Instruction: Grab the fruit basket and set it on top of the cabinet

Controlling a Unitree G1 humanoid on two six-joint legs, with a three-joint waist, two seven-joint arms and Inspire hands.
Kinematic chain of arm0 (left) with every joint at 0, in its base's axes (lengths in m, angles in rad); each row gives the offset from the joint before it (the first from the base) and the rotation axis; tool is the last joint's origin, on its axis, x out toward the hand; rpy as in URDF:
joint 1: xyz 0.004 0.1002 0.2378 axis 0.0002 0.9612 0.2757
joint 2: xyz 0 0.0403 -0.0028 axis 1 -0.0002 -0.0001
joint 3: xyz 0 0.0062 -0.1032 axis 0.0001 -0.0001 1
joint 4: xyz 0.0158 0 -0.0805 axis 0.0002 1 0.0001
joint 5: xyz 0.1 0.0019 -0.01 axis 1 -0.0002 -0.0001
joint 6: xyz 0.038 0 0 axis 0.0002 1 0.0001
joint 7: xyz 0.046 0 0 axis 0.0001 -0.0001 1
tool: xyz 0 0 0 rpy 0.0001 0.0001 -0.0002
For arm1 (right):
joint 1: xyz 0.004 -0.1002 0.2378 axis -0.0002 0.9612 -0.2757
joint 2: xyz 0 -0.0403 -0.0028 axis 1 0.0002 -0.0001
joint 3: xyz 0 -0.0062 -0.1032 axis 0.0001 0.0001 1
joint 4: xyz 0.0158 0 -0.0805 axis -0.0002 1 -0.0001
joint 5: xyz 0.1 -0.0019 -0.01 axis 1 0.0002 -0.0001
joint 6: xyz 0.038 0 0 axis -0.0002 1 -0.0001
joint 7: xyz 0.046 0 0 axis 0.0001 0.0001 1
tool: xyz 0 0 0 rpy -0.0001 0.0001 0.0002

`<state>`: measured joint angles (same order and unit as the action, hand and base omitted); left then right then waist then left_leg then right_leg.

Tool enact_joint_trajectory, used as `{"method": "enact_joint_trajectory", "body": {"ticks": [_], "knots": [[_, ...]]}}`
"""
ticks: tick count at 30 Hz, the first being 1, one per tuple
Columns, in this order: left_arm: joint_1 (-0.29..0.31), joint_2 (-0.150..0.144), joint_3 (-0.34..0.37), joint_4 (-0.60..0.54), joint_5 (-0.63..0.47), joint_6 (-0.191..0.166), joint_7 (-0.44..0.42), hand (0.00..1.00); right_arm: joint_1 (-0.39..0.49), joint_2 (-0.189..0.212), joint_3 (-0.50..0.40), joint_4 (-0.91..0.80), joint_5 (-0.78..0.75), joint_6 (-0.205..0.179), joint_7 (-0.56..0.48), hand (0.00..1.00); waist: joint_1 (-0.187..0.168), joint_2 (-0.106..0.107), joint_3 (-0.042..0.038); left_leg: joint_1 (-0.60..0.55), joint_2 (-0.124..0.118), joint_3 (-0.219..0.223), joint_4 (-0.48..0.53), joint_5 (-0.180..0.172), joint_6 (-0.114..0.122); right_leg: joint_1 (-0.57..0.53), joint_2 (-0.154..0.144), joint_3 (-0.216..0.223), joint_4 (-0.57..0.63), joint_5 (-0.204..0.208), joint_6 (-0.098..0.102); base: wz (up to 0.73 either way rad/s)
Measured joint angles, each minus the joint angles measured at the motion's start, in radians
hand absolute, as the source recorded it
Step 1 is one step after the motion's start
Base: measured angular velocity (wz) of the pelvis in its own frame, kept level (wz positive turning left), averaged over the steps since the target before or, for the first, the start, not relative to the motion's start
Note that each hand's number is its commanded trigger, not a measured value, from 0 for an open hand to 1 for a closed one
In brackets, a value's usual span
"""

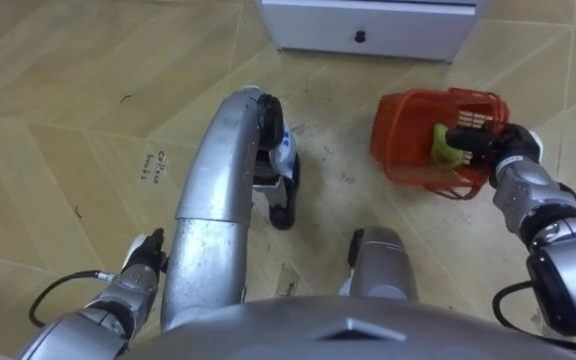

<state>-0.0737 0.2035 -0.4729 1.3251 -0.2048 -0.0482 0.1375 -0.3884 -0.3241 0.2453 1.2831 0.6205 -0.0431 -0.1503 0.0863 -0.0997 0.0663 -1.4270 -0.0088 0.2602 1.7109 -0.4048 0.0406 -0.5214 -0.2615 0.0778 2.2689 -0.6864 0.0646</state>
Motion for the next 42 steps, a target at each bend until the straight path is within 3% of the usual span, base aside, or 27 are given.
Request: {"method": "enact_joint_trajectory", "body": {"ticks": [13, 17, 19, 24, 28, 32, 33, 35, 37, 40, 42], "knots": [[0.002, 0.000, 0.003, 0.001, 0.000, -0.004, 0.000, 0.00, 0.003, 0.002, -0.001, 0.000, -0.003, 0.001, 0.002, 1.00, 0.000, 0.004, -0.0012, -0.003, -0.002, -0.022, 0.021, 0.000, 0.005, 0.021, 0.020, -0.017, 0.001, -0.001, -0.002, 0.00], [0.003, 0.000, 0.035, 0.000, 0.000, -0.005, 0.003, 0.00, 0.002, 0.002, -0.002, -0.006, -0.001, 0.002, 0.003, 1.00, 0.002, 0.003, -0.0010, -0.009, -0.005, -0.035, 0.030, 0.000, 0.006, 0.029, 0.031, -0.025, -0.001, -0.002, -0.004, -0.01], [0.000, 0.003, 0.057, 0.001, 0.000, -0.005, 0.003, 0.00, 0.002, 0.004, -0.002, -0.035, -0.008, 0.008, 0.001, 1.00, 0.002, 0.001, -0.0003, -0.009, -0.011, -0.046, 0.035, -0.003, 0.003, 0.034, 0.038, -0.025, -0.001, -0.002, -0.005, -0.06], [0.000, 0.009, 0.098, -0.001, 0.003, -0.006, -0.006, 0.00, 0.002, 0.000, 0.000, -0.126, -0.045, 0.017, 0.000, 1.00, 0.004, -0.013, 0.0046, 0.017, -0.059, -0.077, 0.047, -0.012, -0.005, 0.086, 0.033, -0.029, -0.014, -0.002, -0.011, -0.01], [-0.003, 0.019, 0.151, -0.011, 0.015, -0.003, -0.012, 0.00, 0.002, -0.001, -0.006, -0.218, -0.066, 0.023, -0.003, 1.00, -0.005, -0.038, 0.0029, 0.024, -0.071, -0.080, 0.056, -0.021, 0.007, 0.112, 0.030, -0.040, -0.025, -0.001, -0.015, 0.05], [-0.026, 0.023, 0.158, -0.010, 0.024, 0.000, -0.011, 0.00, 0.002, -0.003, -0.042, -0.340, -0.121, 0.025, -0.013, 1.00, -0.031, -0.040, 0.0011, 0.044, -0.089, -0.081, 0.079, -0.044, 0.039, 0.170, 0.021, -0.064, -0.063, 0.001, -0.017, 0.12], [-0.040, 0.028, 0.160, -0.011, 0.023, 0.001, -0.012, 0.00, 0.002, -0.004, -0.052, -0.364, -0.149, 0.025, -0.017, 1.00, -0.034, -0.040, -0.0024, 0.046, -0.090, -0.081, 0.085, -0.054, 0.048, 0.182, 0.022, -0.065, -0.077, 0.000, -0.017, 0.07], [-0.059, 0.037, 0.167, -0.022, 0.024, 0.000, -0.011, 0.00, 0.002, -0.005, -0.072, -0.404, -0.168, 0.025, -0.021, 1.00, -0.039, -0.036, -0.0054, 0.043, -0.090, -0.080, 0.086, -0.063, 0.067, 0.196, 0.042, -0.062, -0.112, -0.020, -0.020, 0.04], [-0.076, 0.042, 0.168, -0.023, 0.026, 0.003, -0.010, 0.00, -0.010, -0.008, -0.071, -0.430, -0.172, 0.031, -0.021, 1.00, -0.038, -0.025, -0.0084, 0.044, -0.078, -0.080, 0.072, -0.072, 0.084, 0.185, 0.072, -0.039, -0.160, -0.031, -0.006, -0.15], [-0.089, 0.042, 0.201, -0.033, 0.044, 0.012, -0.009, 0.00, -0.036, -0.013, -0.071, -0.438, -0.192, 0.048, -0.016, 1.00, -0.039, -0.013, -0.0133, 0.076, -0.066, -0.075, -0.017, -0.073, 0.106, 0.165, 0.088, -0.010, -0.308, -0.039, 0.008, -0.24], [-0.091, 0.044, 0.237, -0.037, 0.042, 0.018, -0.001, 0.00, -0.043, -0.018, -0.071, -0.439, -0.196, 0.061, -0.007, 1.00, -0.036, -0.010, -0.0162, 0.141, -0.065, -0.073, -0.145, -0.059, 0.117, 0.177, 0.084, -0.001, -0.504, -0.039, 0.009, -0.31]]}}
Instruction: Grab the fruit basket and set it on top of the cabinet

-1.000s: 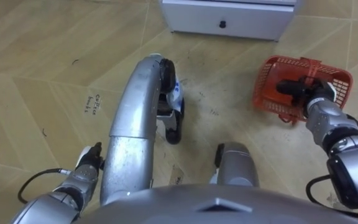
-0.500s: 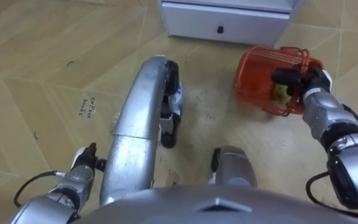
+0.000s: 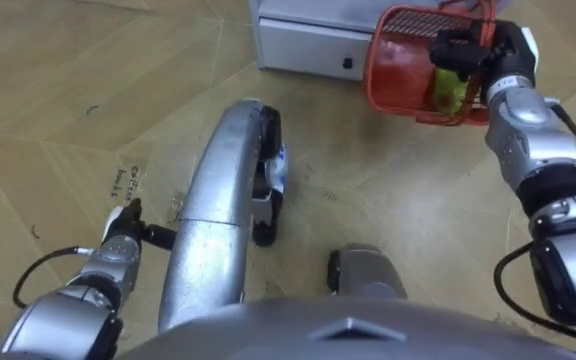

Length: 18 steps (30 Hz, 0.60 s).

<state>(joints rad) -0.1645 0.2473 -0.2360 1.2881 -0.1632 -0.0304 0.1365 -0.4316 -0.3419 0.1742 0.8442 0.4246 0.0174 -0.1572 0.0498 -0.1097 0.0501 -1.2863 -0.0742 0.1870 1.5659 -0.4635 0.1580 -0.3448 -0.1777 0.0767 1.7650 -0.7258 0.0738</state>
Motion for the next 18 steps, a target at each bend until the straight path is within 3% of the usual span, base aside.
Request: {"method": "enact_joint_trajectory", "body": {"ticks": [3, 7, 10, 11, 12, 13, 14, 15, 16, 17, 18], "knots": [[-0.004, 0.002, 0.033, -0.002, 0.000, 0.010, 0.020, 0.00, -0.023, -0.010, 0.000, -0.051, -0.009, 0.025, -0.003, 1.00, -0.014, 0.000, -0.0006, 0.086, -0.010, 0.013, -0.179, 0.038, 0.015, 0.042, -0.014, 0.001, -0.272, 0.009, 0.017, -0.27], [0.015, 0.006, 0.086, -0.026, 0.009, 0.017, 0.029, 0.00, -0.019, -0.017, -0.003, -0.138, -0.093, 0.053, 0.007, 1.00, -0.018, -0.003, -0.0025, 0.192, -0.012, 0.035, -0.310, 0.048, 0.026, 0.130, -0.042, 0.006, -0.515, 0.046, 0.021, -0.30], [0.036, 0.007, 0.123, -0.057, 0.019, 0.028, 0.029, 0.00, 0.014, -0.020, -0.025, -0.249, -0.103, 0.087, 0.014, 1.00, -0.024, -0.019, -0.0136, 0.277, -0.022, 0.059, -0.396, 0.052, 0.033, 0.185, -0.079, -0.001, -0.636, 0.122, 0.021, -0.23], [0.057, 0.008, 0.137, -0.082, 0.018, 0.032, 0.029, 0.00, 0.033, -0.023, -0.038, -0.293, -0.106, 0.107, 0.031, 1.00, -0.028, -0.020, -0.0144, 0.323, -0.025, 0.062, -0.434, 0.053, 0.036, 0.200, -0.086, -0.006, -0.657, 0.195, 0.022, -0.20], [0.080, 0.008, 0.153, -0.099, 0.015, 0.033, 0.029, 0.00, 0.068, -0.024, -0.051, -0.346, -0.112, 0.123, 0.039, 1.00, -0.029, -0.022, -0.0165, 0.381, -0.027, 0.065, -0.478, 0.054, 0.038, 0.203, -0.087, -0.007, -0.657, 0.300, 0.014, -0.23], [0.088, 0.008, 0.159, -0.106, 0.015, 0.033, 0.029, 0.00, 0.086, -0.026, -0.052, -0.369, -0.114, 0.128, 0.041, 1.00, -0.029, -0.022, -0.0173, 0.411, -0.027, 0.065, -0.503, 0.055, 0.039, 0.203, -0.086, -0.007, -0.655, 0.362, 0.011, -0.28], [0.101, 0.011, 0.159, -0.108, 0.014, 0.035, 0.029, 0.00, 0.113, -0.026, -0.051, -0.388, -0.117, 0.135, 0.058, 1.00, -0.031, -0.021, -0.0178, 0.479, -0.027, 0.060, -0.556, 0.057, 0.040, 0.203, -0.086, -0.007, -0.648, 0.501, 0.004, -0.27], [0.117, 0.012, 0.159, -0.108, 0.012, 0.038, 0.029, 0.00, 0.132, -0.027, -0.054, -0.389, -0.126, 0.142, 0.070, 1.00, -0.037, -0.016, -0.0235, 0.541, -0.028, 0.051, -0.603, 0.061, 0.040, 0.195, -0.078, -0.014, -0.638, 0.608, 0.006, -0.23], [0.130, 0.012, 0.159, -0.106, 0.013, 0.039, 0.030, 0.00, 0.143, -0.026, -0.070, -0.398, -0.134, 0.143, 0.074, 1.00, -0.047, -0.011, -0.0259, 0.595, -0.029, 0.041, -0.647, 0.066, 0.041, 0.174, -0.068, -0.034, -0.607, 0.634, 0.016, -0.14], [0.135, 0.011, 0.161, -0.108, 0.016, 0.040, 0.030, 0.00, 0.149, -0.025, -0.081, -0.406, -0.142, 0.143, 0.074, 1.00, -0.048, -0.010, -0.0267, 0.626, -0.029, 0.039, -0.672, 0.071, 0.040, 0.155, -0.064, -0.039, -0.591, 0.622, 0.017, -0.15], [0.142, 0.007, 0.162, -0.110, 0.018, 0.040, 0.030, 0.00, 0.163, -0.027, -0.104, -0.423, -0.147, 0.143, 0.073, 1.00, -0.048, -0.008, -0.0305, 0.682, -0.029, 0.034, -0.724, 0.083, 0.037, 0.119, -0.048, -0.059, -0.560, 0.582, 0.017, -0.14]]}}
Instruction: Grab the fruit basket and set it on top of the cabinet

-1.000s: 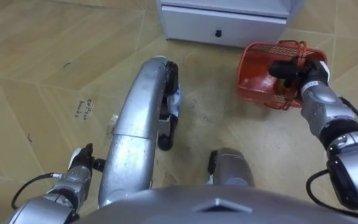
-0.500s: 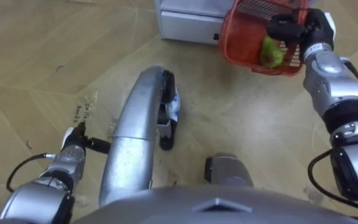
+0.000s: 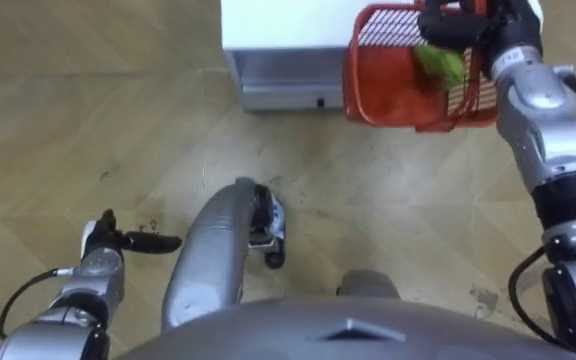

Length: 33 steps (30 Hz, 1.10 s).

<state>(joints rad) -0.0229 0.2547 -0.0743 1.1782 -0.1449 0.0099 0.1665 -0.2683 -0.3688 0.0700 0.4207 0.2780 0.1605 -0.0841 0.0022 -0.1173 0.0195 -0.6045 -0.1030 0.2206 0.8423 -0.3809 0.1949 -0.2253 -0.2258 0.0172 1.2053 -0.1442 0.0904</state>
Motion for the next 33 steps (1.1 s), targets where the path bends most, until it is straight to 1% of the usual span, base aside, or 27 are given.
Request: {"method": "enact_joint_trajectory", "body": {"ticks": [1, 2, 3, 4, 5, 6, 7, 8, 9, 10, 11, 12, 13, 14, 16, 18, 20, 22, 25, 26, 28, 29, 30, 31, 33], "knots": [[0.003, -0.002, 0.000, -0.002, 0.001, 0.001, 0.000, 0.00, 0.013, 0.000, -0.013, -0.017, 0.002, 0.000, -0.001, 1.00, 0.000, 0.002, -0.0010, 0.028, 0.000, -0.005, -0.027, 0.007, -0.002, -0.016, 0.005, -0.016, 0.006, -0.021, -0.002, -0.14], [0.025, -0.006, 0.000, -0.020, 0.001, 0.002, 0.004, 0.00, 0.043, 0.000, -0.023, -0.055, -0.001, -0.009, -0.001, 1.00, 0.000, 0.004, -0.0038, 0.094, -0.001, -0.014, -0.093, 0.024, -0.009, -0.048, 0.012, -0.042, 0.005, -0.073, -0.007, -0.13], [0.049, -0.012, -0.002, -0.033, 0.001, 0.003, 0.017, 0.00, 0.066, 0.000, -0.023, -0.076, 0.000, -0.021, 0.001, 1.00, 0.000, 0.005, -0.0101, 0.154, 0.004, -0.021, -0.159, 0.045, -0.016, -0.073, 0.021, -0.053, -0.026, -0.122, -0.004, -0.15], [0.075, -0.018, -0.004, -0.041, 0.003, 0.001, 0.025, 0.00, 0.081, 0.001, -0.025, -0.087, 0.001, -0.026, 0.003, 1.00, 0.003, 0.005, -0.0114, 0.216, 0.008, -0.031, -0.224, 0.067, -0.025, -0.092, 0.025, -0.059, -0.087, -0.155, -0.003, -0.12], [0.089, -0.021, -0.004, -0.041, 0.009, -0.004, 0.029, 0.00, 0.088, 0.001, -0.026, -0.093, 0.000, -0.027, 0.002, 1.00, 0.005, 0.006, -0.0129, 0.241, 0.013, -0.032, -0.254, 0.077, -0.028, -0.098, 0.026, -0.065, -0.131, -0.167, -0.004, -0.11], [0.117, -0.026, -0.003, -0.051, 0.022, -0.009, 0.042, 0.00, 0.094, 0.002, -0.026, -0.103, -0.001, -0.029, 0.003, 1.00, 0.009, 0.008, -0.0149, 0.285, 0.024, -0.039, -0.302, 0.093, -0.038, -0.102, 0.034, -0.080, -0.234, -0.181, -0.006, -0.09], [0.131, -0.028, -0.003, -0.054, 0.024, -0.009, 0.049, 0.00, 0.096, 0.004, -0.026, -0.106, -0.004, -0.029, 0.003, 1.00, 0.009, 0.009, -0.0152, 0.304, 0.030, -0.043, -0.326, 0.101, -0.043, -0.105, 0.040, -0.080, -0.294, -0.184, -0.008, 0.00], [0.147, -0.034, -0.003, -0.058, 0.030, -0.009, 0.061, 0.00, 0.101, 0.004, -0.027, -0.119, -0.016, -0.029, 0.001, 1.00, 0.008, 0.012, -0.0176, 0.332, 0.040, -0.058, -0.363, 0.114, -0.055, -0.098, 0.058, -0.083, -0.436, -0.182, -0.011, 0.16], [0.163, -0.035, -0.001, -0.058, 0.044, -0.009, 0.069, 0.00, 0.102, 0.004, -0.030, -0.130, -0.025, -0.029, 0.001, 1.00, 0.008, 0.012, -0.0183, 0.351, 0.047, -0.073, -0.387, 0.122, -0.065, -0.075, 0.076, -0.083, -0.593, -0.160, -0.018, 0.24], [0.170, -0.035, 0.002, -0.059, 0.058, -0.009, 0.069, 0.00, 0.102, 0.004, -0.031, -0.134, -0.034, -0.029, 0.002, 1.00, 0.009, 0.010, -0.0193, 0.360, 0.047, -0.080, -0.395, 0.124, -0.070, -0.064, 0.086, -0.081, -0.672, -0.121, -0.016, 0.36], [0.176, -0.041, 0.004, -0.058, 0.079, -0.007, 0.069, 0.00, 0.109, 0.002, -0.042, -0.141, -0.042, -0.030, 0.002, 1.00, 0.012, 0.020, -0.0207, 0.381, 0.056, -0.101, -0.408, 0.126, -0.082, -0.034, 0.102, -0.082, -0.743, -0.069, -0.021, 0.15], [0.186, -0.043, 0.005, -0.062, 0.096, -0.007, 0.069, 0.00, 0.121, 0.002, -0.046, -0.156, -0.042, -0.030, 0.006, 1.00, 0.035, 0.025, -0.0255, 0.408, 0.065, -0.105, -0.451, 0.135, -0.097, 0.007, 0.117, -0.104, -0.795, -0.053, -0.034, 0.13], [0.191, -0.042, 0.007, -0.065, 0.108, -0.007, 0.070, 0.00, 0.122, 0.002, -0.045, -0.163, -0.042, -0.030, 0.011, 1.00, 0.037, 0.029, -0.0248, 0.417, 0.069, -0.112, -0.466, 0.141, -0.102, 0.024, 0.125, -0.113, -0.816, -0.043, -0.038, 0.08], [0.200, -0.043, 0.027, -0.070, 0.132, -0.005, 0.070, 0.00, 0.121, 0.002, -0.046, -0.186, -0.042, -0.030, 0.016, 1.00, 0.037, 0.030, -0.0245, 0.431, 0.074, -0.119, -0.492, 0.152, -0.110, 0.046, 0.130, -0.130, -0.849, -0.036, -0.046, 0.19], [0.212, -0.046, 0.071, -0.086, 0.171, 0.016, 0.070, 0.00, 0.120, 0.002, -0.052, -0.244, -0.041, -0.030, 0.024, 1.00, 0.045, 0.029, -0.0247, 0.460, 0.079, -0.126, -0.532, 0.167, -0.123, 0.074, 0.139, -0.138, -0.885, -0.032, -0.053, 0.13], [0.214, -0.047, 0.094, -0.096, 0.191, 0.030, 0.070, 0.00, 0.119, 0.002, -0.054, -0.267, -0.038, -0.030, 0.034, 1.00, 0.055, 0.028, -0.0236, 0.491, 0.085, -0.130, -0.558, 0.171, -0.131, 0.109, 0.142, -0.148, -0.916, -0.029, -0.058, 0.07], [0.212, -0.048, 0.099, -0.098, 0.204, 0.036, 0.071, 0.00, 0.114, 0.002, -0.054, -0.271, -0.028, -0.030, 0.042, 1.00, 0.064, 0.025, -0.0213, 0.521, 0.086, -0.137, -0.583, 0.175, -0.136, 0.139, 0.146, -0.154, -0.937, -0.029, -0.058, 0.07], [0.212, -0.053, 0.109, -0.098, 0.225, 0.043, 0.071, 0.00, 0.109, 0.002, -0.054, -0.271, -0.017, -0.030, 0.044, 1.00, 0.068, 0.020, -0.0187, 0.535, 0.088, -0.141, -0.597, 0.176, -0.138, 0.154, 0.150, -0.155, -0.954, -0.028, -0.060, 0.02], [0.215, -0.055, 0.113, -0.098, 0.243, 0.069, 0.071, 0.00, 0.107, 0.002, -0.054, -0.271, -0.010, -0.029, 0.044, 1.00, 0.085, 0.013, -0.0149, 0.540, 0.088, -0.141, -0.609, 0.177, -0.140, 0.161, 0.156, -0.158, -0.970, -0.027, -0.061, 0.00], [0.217, -0.056, 0.112, -0.098, 0.266, 0.081, 0.071, 0.00, 0.107, 0.002, -0.050, -0.272, -0.006, -0.028, 0.044, 1.00, 0.088, 0.012, -0.0140, 0.543, 0.088, -0.141, -0.614, 0.177, -0.140, 0.163, 0.157, -0.163, -0.971, -0.027, -0.061, 0.04], [0.225, -0.056, 0.111, -0.099, 0.275, 0.096, 0.071, 0.00, 0.107, 0.003, -0.040, -0.272, 0.000, -0.027, 0.052, 1.00, 0.089, 0.009, -0.0137, 0.551, 0.087, -0.146, -0.621, 0.177, -0.140, 0.178, 0.157, -0.176, -0.987, -0.027, -0.061, 0.09], [0.226, -0.056, 0.111, -0.099, 0.286, 0.106, 0.071, 0.00, 0.107, 0.003, -0.034, -0.272, 0.000, -0.027, 0.055, 1.00, 0.089, 0.007, -0.0121, 0.554, 0.087, -0.154, -0.621, 0.177, -0.140, 0.184, 0.156, -0.186, -0.990, -0.027, -0.061, 0.14], [0.227, -0.056, 0.109, -0.099, 0.297, 0.116, 0.070, 0.00, 0.106, 0.003, -0.028, -0.271, 0.000, -0.027, 0.060, 1.00, 0.094, 0.005, -0.0113, 0.554, 0.087, -0.158, -0.622, 0.177, -0.140, 0.185, 0.157, -0.187, -0.991, -0.027, -0.061, 0.11], [0.229, -0.056, 0.109, -0.099, 0.301, 0.118, 0.069, 0.00, 0.105, 0.003, -0.024, -0.271, 0.000, -0.027, 0.064, 1.00, 0.098, 0.004, -0.0110, 0.554, 0.087, -0.158, -0.622, 0.177, -0.140, 0.186, 0.157, -0.187, -0.993, -0.027, -0.061, 0.00], [0.232, -0.061, 0.110, -0.099, 0.340, 0.128, 0.065, 0.00, 0.103, 0.003, -0.011, -0.261, 0.000, -0.027, 0.085, 1.00, 0.124, 0.003, -0.0110, 0.557, 0.086, -0.157, -0.624, 0.177, -0.140, 0.192, 0.159, -0.188, -1.005, -0.026, -0.061, 0.00]]}}
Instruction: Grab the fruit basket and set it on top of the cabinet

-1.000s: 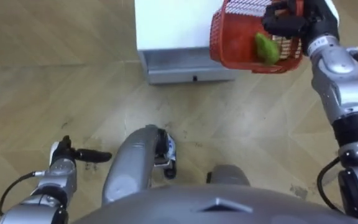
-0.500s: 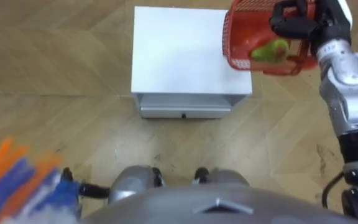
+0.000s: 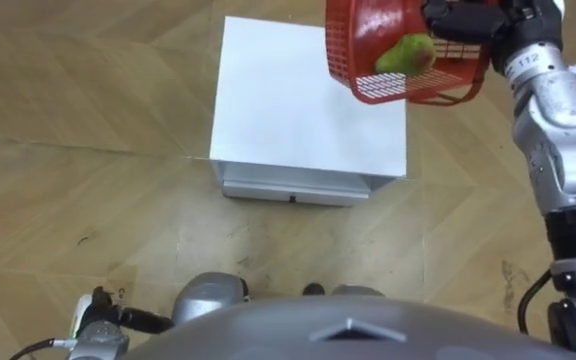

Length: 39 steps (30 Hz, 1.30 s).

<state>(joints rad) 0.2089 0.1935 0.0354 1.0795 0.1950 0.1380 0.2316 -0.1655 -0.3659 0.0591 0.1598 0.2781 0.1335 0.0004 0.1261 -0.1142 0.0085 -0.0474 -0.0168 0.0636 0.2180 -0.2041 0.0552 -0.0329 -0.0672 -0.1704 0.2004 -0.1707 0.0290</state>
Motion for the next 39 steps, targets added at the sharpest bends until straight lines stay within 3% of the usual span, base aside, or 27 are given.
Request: {"method": "enact_joint_trajectory", "body": {"ticks": [10, 17, 26, 27, 28, 30, 39], "knots": [[0.010, -0.004, -0.003, -0.028, 0.037, 0.032, -0.029, 0.00, -0.038, 0.024, 0.039, 0.159, -0.006, 0.014, 0.036, 1.00, 0.038, 0.007, 0.0055, -0.047, -0.005, -0.039, 0.024, 0.000, 0.000, -0.008, -0.004, -0.049, -0.010, 0.002, -0.002, 0.14], [-0.003, 0.002, -0.040, -0.025, 0.035, 0.031, -0.070, 0.00, -0.212, 0.046, 0.051, 0.458, -0.006, -0.003, -0.003, 1.00, 0.055, 0.019, 0.0142, -0.138, -0.010, -0.070, 0.077, 0.000, 0.000, -0.076, -0.010, -0.076, 0.018, 0.004, -0.003, 0.14], [-0.010, 0.005, -0.089, -0.028, 0.035, 0.027, -0.108, 0.00, -0.244, 0.067, 0.090, 0.634, -0.013, -0.009, -0.034, 1.00, 0.095, 0.039, 0.0247, -0.207, -0.013, -0.079, 0.105, 0.000, 0.000, -0.136, -0.020, -0.092, 0.040, 0.004, -0.003, 0.04], [-0.014, 0.005, -0.094, -0.028, 0.035, 0.026, -0.109, 0.00, -0.250, 0.067, 0.098, 0.636, -0.012, -0.013, -0.033, 0.65, 0.096, 0.043, 0.0264, -0.210, -0.013, -0.079, 0.106, 0.000, 0.001, -0.140, -0.020, -0.092, 0.042, 0.004, -0.003, 0.00], [-0.017, 0.005, -0.096, -0.026, 0.035, 0.026, -0.109, 0.00, -0.252, 0.067, 0.101, 0.637, -0.009, -0.015, -0.033, 0.53, 0.098, 0.043, 0.0268, -0.212, -0.013, -0.079, 0.107, 0.000, 0.001, -0.142, -0.020, -0.092, 0.045, 0.004, -0.003, 0.00], [-0.022, 0.006, -0.098, -0.025, 0.035, 0.016, -0.109, 0.00, -0.270, 0.068, 0.116, 0.655, 0.002, -0.031, -0.032, 0.00, 0.099, 0.046, 0.0282, -0.222, -0.012, -0.080, 0.110, 0.001, 0.001, -0.156, -0.022, -0.097, 0.057, 0.004, -0.003, 0.00], [-0.021, 0.007, -0.112, -0.014, 0.034, 0.021, -0.109, 0.00, -0.270, 0.074, 0.116, 0.695, 0.031, -0.033, -0.042, 0.00, 0.102, 0.045, 0.0278, -0.242, -0.015, -0.080, 0.120, 0.002, 0.003, -0.166, -0.033, -0.135, 0.060, 0.004, -0.003, 0.03]]}}
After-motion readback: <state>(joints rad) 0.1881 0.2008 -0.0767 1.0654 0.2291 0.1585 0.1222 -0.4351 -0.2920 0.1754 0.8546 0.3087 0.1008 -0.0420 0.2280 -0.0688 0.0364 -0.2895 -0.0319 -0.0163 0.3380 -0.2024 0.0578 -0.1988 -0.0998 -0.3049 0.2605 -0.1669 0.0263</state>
